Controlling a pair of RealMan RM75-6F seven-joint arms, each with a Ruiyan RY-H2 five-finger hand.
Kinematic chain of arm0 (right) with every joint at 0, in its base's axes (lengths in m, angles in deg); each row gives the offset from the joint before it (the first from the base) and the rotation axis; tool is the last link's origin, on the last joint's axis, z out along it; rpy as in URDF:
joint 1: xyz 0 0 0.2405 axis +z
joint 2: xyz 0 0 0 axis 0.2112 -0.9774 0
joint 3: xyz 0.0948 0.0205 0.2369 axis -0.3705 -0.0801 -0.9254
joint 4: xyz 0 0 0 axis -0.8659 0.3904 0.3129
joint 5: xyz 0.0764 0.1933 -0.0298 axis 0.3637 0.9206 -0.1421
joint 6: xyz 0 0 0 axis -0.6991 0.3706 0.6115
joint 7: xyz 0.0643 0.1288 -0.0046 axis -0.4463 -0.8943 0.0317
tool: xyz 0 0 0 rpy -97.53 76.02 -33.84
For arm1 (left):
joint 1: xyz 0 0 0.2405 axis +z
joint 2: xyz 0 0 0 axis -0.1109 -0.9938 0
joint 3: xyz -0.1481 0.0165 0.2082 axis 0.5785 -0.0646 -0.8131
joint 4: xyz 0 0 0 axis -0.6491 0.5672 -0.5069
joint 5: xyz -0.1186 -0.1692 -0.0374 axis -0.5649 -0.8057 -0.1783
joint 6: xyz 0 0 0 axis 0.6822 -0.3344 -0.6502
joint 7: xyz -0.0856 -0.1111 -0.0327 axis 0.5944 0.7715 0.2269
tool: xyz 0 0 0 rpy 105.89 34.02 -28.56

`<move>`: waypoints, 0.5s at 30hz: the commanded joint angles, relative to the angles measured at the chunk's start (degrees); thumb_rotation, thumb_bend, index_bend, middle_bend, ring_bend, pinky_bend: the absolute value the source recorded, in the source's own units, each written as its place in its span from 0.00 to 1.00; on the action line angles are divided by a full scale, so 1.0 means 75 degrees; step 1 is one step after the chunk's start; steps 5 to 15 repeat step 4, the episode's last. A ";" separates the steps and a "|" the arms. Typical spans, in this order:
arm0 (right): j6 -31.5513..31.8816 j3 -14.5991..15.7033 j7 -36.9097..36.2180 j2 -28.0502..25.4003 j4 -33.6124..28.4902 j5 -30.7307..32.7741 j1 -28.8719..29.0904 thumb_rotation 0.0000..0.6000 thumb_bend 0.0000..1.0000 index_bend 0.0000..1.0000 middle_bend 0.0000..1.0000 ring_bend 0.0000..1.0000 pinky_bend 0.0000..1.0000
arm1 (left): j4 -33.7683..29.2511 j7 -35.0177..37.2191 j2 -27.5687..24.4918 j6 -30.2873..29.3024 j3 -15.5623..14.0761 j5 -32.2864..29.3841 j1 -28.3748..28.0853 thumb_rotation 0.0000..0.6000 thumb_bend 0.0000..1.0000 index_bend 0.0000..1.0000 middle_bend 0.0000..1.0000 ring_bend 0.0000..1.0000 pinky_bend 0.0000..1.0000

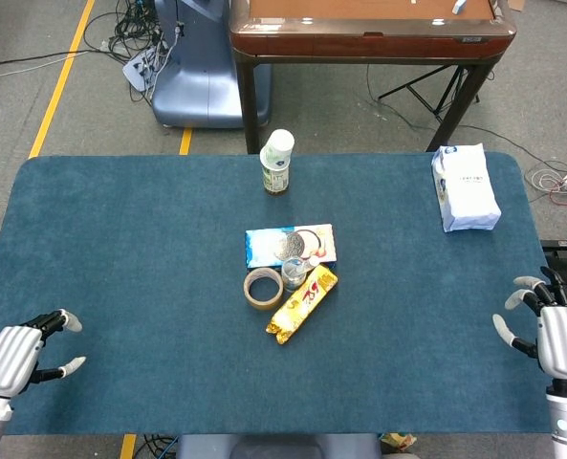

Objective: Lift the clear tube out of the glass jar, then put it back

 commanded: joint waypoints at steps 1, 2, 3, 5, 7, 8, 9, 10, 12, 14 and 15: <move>0.0042 -0.0117 -0.0182 -0.0059 0.0026 0.0041 -0.0079 1.00 0.32 0.56 0.34 0.14 0.27 | 0.0013 0.0001 0.0013 0.0081 -0.0025 0.0003 -0.0033 1.00 0.14 0.43 0.39 0.42 0.56; 0.0052 -0.0152 -0.0223 -0.0063 0.0039 0.0060 -0.0096 1.00 0.32 0.56 0.34 0.14 0.27 | 0.0013 0.0003 0.0022 0.0108 -0.0029 -0.0001 -0.0046 1.00 0.14 0.43 0.39 0.42 0.56; 0.0053 -0.0181 -0.0264 -0.0069 0.0054 0.0073 -0.0117 1.00 0.32 0.56 0.34 0.14 0.27 | 0.0015 0.0000 0.0036 0.0129 -0.0032 0.0006 -0.0062 1.00 0.14 0.43 0.39 0.42 0.56; 0.0046 -0.0195 -0.0290 -0.0078 0.0061 0.0072 -0.0129 1.00 0.32 0.56 0.34 0.14 0.27 | 0.0014 -0.0008 0.0046 0.0135 -0.0036 0.0020 -0.0069 1.00 0.14 0.43 0.39 0.42 0.56; 0.0046 -0.0195 -0.0290 -0.0078 0.0061 0.0072 -0.0129 1.00 0.32 0.56 0.34 0.14 0.27 | 0.0014 -0.0008 0.0046 0.0135 -0.0036 0.0020 -0.0069 1.00 0.14 0.43 0.39 0.42 0.56; 0.0046 -0.0195 -0.0290 -0.0078 0.0061 0.0072 -0.0129 1.00 0.32 0.56 0.34 0.14 0.27 | 0.0014 -0.0008 0.0046 0.0135 -0.0036 0.0020 -0.0069 1.00 0.14 0.43 0.39 0.42 0.56; 0.0046 -0.0195 -0.0290 -0.0078 0.0061 0.0072 -0.0129 1.00 0.32 0.56 0.34 0.14 0.27 | 0.0014 -0.0008 0.0046 0.0135 -0.0036 0.0020 -0.0069 1.00 0.14 0.43 0.39 0.42 0.56; 0.0046 -0.0195 -0.0290 -0.0078 0.0061 0.0072 -0.0129 1.00 0.32 0.56 0.34 0.14 0.27 | 0.0014 -0.0008 0.0046 0.0135 -0.0036 0.0020 -0.0069 1.00 0.14 0.43 0.39 0.42 0.56; 0.0046 -0.0195 -0.0290 -0.0078 0.0061 0.0072 -0.0129 1.00 0.32 0.56 0.34 0.14 0.27 | 0.0014 -0.0008 0.0046 0.0135 -0.0036 0.0020 -0.0069 1.00 0.14 0.43 0.39 0.42 0.56; 0.0046 -0.0195 -0.0290 -0.0078 0.0061 0.0072 -0.0129 1.00 0.32 0.56 0.34 0.14 0.27 | 0.0014 -0.0008 0.0046 0.0135 -0.0036 0.0020 -0.0069 1.00 0.14 0.43 0.39 0.42 0.56; 0.0046 -0.0195 -0.0290 -0.0078 0.0061 0.0072 -0.0129 1.00 0.32 0.56 0.34 0.14 0.27 | 0.0014 -0.0008 0.0046 0.0135 -0.0036 0.0020 -0.0069 1.00 0.14 0.43 0.39 0.42 0.56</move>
